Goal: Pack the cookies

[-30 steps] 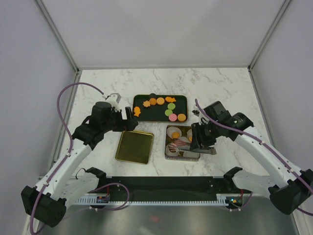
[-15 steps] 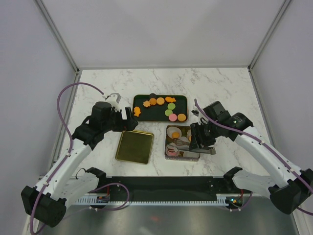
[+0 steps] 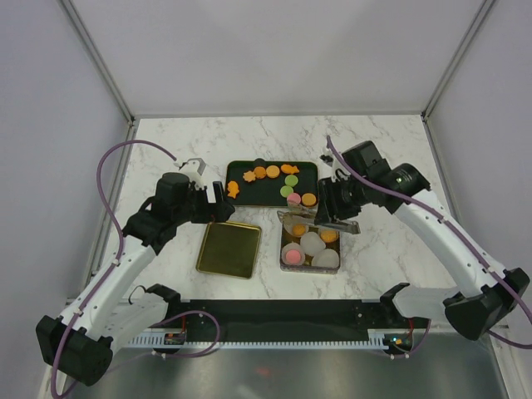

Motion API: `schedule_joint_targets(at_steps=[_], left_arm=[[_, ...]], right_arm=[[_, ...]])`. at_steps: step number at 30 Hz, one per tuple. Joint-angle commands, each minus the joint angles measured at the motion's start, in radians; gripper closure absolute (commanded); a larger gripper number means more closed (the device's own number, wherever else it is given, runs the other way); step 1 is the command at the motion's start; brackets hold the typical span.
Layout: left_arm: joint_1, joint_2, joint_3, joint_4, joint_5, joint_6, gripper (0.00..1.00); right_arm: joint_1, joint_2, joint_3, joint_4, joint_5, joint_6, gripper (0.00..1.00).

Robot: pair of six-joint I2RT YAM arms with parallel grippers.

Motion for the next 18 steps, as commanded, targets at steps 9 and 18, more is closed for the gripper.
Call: schedule_joint_targets(at_steps=[9, 18], left_arm=[[0.005, -0.011, 0.007, 0.008, -0.002, 0.015, 0.00], [0.006, -0.014, 0.008, 0.008, 0.003, 0.015, 0.00]], right_arm=[[-0.021, 0.217, 0.159, 0.110, 0.255, -0.050, 0.52], [-0.022, 0.303, 0.159, 0.200, 0.310, -0.031, 0.47]])
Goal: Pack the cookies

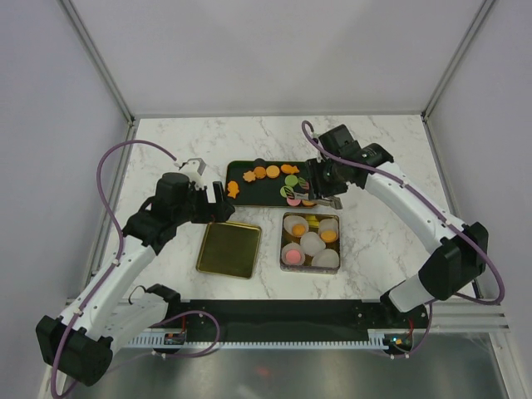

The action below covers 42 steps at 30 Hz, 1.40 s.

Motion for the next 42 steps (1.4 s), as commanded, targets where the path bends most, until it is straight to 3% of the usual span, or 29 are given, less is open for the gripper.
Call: schedule_joint_targets(at_steps=[1, 42], left_arm=[[0.006, -0.014, 0.008, 0.007, 0.001, 0.015, 0.00], [0.009, -0.009, 0.007, 0.008, 0.000, 0.015, 0.00]], right_arm=[[-0.001, 0.018, 0.020, 0.066, 0.046, 0.002, 0.47], [0.027, 0.034, -0.081, 0.119, 0.038, 0.002, 0.47]])
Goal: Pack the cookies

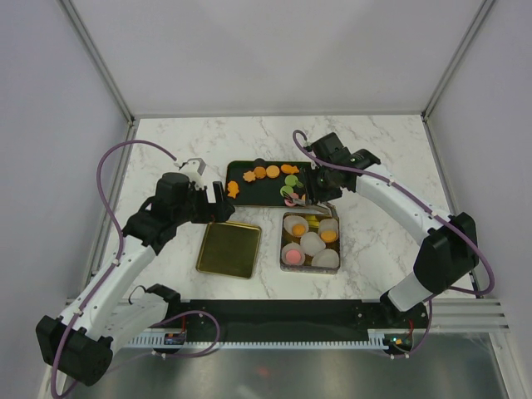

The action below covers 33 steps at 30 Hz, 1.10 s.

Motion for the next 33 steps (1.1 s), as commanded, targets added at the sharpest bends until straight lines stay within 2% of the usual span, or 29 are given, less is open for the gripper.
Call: schedule_joint_targets(at_steps=[1, 33], left_arm=[[0.009, -0.008, 0.007, 0.007, -0.001, 0.015, 0.00], [0.010, -0.006, 0.008, 0.007, 0.003, 0.017, 0.00]], right_arm=[[0.010, -0.022, 0.000, 0.029, 0.004, 0.003, 0.47], [0.024, -0.036, 0.030, 0.022, 0.006, 0.009, 0.46]])
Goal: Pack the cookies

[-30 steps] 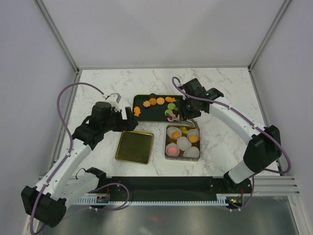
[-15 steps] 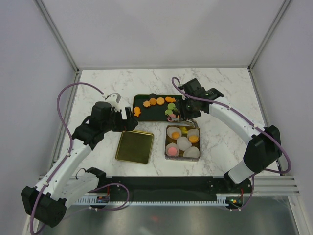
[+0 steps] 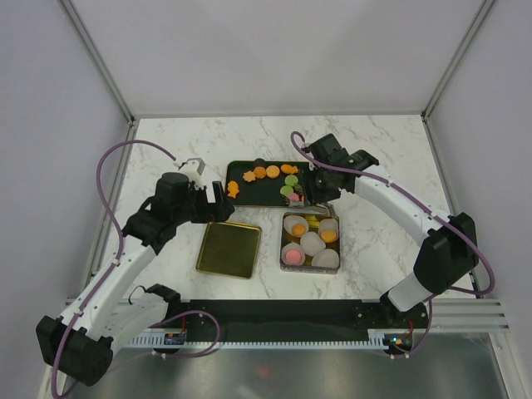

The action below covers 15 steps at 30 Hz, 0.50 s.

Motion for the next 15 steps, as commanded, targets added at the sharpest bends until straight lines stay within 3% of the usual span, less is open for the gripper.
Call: schedule_joint_targets(at_steps=[1, 15], left_arm=[[0.006, -0.006, 0.008, 0.008, 0.003, 0.015, 0.00], [0.006, -0.006, 0.007, 0.008, 0.003, 0.015, 0.00]], right_arm=[[0.006, -0.034, 0.032, 0.024, 0.005, 0.007, 0.46], [0.008, -0.036, 0.012, 0.024, 0.041, 0.009, 0.46]])
